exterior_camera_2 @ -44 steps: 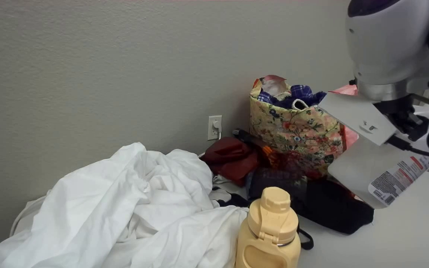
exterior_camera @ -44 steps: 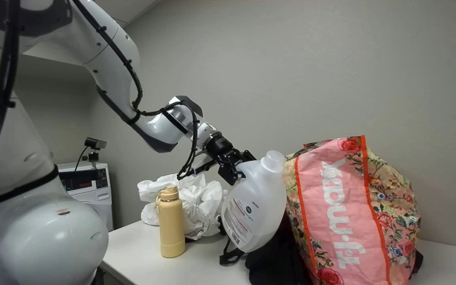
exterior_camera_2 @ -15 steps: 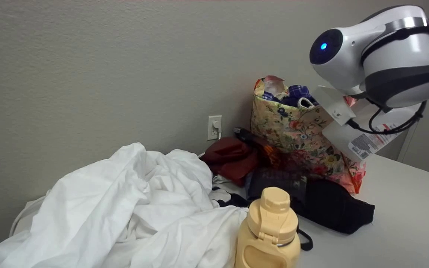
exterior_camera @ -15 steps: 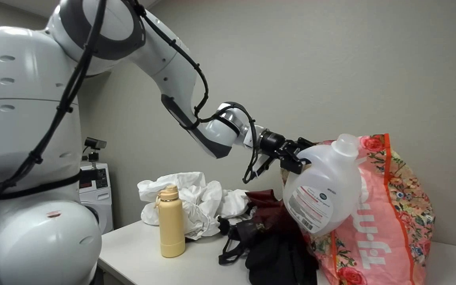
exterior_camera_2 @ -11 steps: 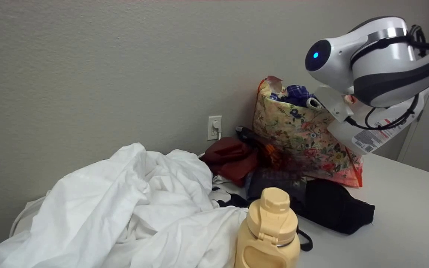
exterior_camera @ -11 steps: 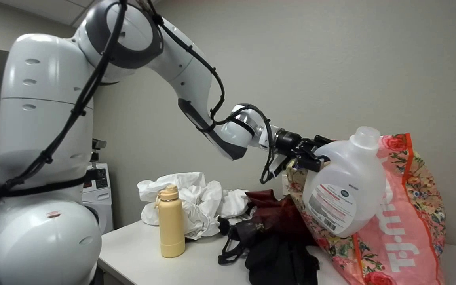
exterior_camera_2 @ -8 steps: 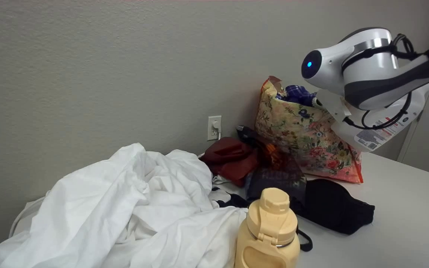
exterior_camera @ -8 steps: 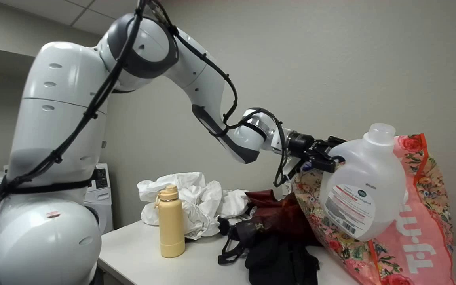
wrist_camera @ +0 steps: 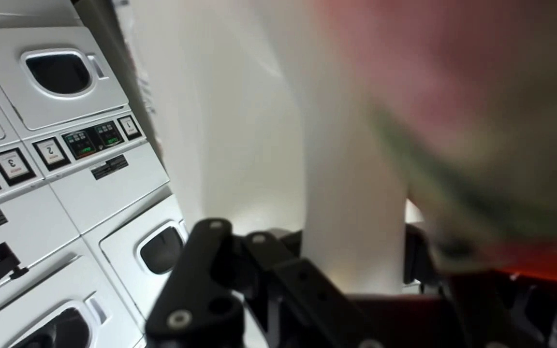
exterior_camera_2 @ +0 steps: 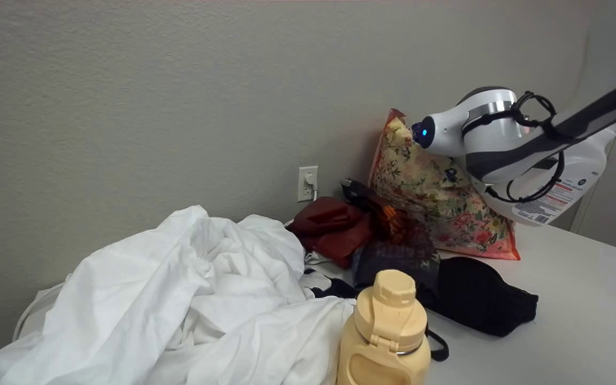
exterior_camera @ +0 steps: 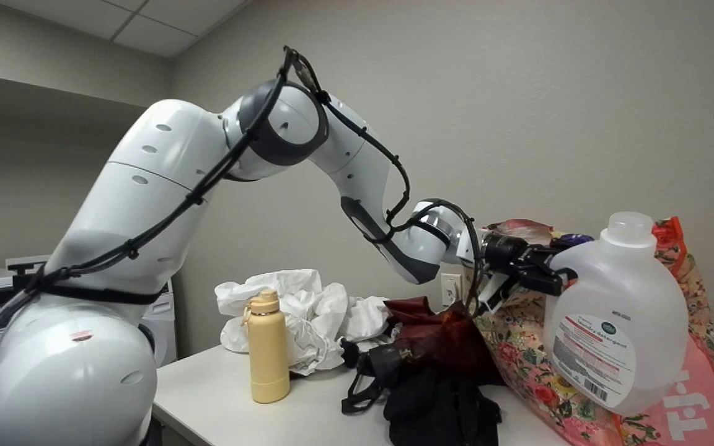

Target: Move the jug to the right near the laundry

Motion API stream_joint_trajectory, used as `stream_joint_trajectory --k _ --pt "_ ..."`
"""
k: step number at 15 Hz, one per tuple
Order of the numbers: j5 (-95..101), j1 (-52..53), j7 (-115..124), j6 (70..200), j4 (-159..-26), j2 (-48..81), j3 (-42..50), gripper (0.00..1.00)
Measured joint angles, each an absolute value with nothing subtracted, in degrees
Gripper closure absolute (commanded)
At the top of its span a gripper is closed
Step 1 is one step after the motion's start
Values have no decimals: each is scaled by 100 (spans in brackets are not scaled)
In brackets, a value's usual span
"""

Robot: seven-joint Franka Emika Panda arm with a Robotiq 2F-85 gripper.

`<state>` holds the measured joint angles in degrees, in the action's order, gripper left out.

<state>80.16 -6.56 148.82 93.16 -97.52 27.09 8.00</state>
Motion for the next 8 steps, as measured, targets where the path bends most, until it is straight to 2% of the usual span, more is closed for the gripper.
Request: stream_joint_trajectory --k 8 --pt "8021 -773 14883 8812 -9231 3526 924 99"
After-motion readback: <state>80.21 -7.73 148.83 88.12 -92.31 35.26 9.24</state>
